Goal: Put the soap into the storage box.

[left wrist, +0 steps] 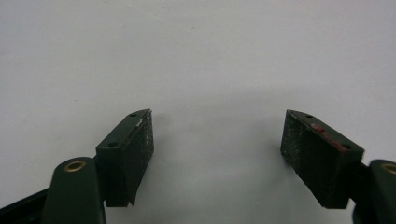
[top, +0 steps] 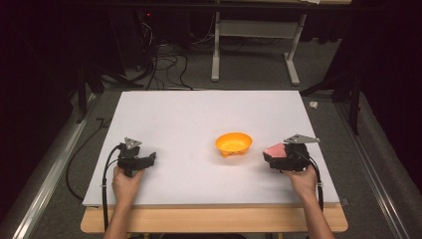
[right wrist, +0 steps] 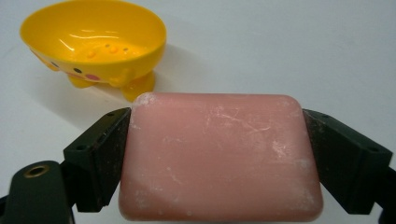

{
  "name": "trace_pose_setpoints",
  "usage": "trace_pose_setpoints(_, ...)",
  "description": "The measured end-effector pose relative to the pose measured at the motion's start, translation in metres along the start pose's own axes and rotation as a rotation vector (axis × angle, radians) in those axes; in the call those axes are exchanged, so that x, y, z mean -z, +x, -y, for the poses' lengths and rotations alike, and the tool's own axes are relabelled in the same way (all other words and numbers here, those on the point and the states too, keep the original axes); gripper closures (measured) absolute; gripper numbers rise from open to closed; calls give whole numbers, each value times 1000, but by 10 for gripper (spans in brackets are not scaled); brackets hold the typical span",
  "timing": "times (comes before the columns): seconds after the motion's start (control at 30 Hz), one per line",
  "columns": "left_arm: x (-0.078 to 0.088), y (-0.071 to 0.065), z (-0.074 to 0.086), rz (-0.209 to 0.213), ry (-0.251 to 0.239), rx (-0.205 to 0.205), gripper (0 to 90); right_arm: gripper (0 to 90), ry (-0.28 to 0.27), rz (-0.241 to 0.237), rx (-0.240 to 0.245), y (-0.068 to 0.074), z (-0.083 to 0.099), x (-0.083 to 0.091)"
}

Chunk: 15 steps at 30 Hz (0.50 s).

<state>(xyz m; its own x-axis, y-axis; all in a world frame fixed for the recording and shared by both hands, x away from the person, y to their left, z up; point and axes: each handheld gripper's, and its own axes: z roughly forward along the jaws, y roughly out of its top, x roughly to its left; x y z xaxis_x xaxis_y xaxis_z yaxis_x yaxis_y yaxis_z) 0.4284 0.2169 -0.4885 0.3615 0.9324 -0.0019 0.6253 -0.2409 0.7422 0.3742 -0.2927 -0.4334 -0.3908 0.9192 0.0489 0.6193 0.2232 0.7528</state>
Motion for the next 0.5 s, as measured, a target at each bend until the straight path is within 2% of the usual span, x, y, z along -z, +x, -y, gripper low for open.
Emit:
trace_pose_setpoints(0.13,0,0,0,0,0,0,259,136,11,3,-6,2,-2,2)
trace_pose_setpoints(0.5,0,0,0,0,-1,0,259,136,-12,-24,3,13,-10,7)
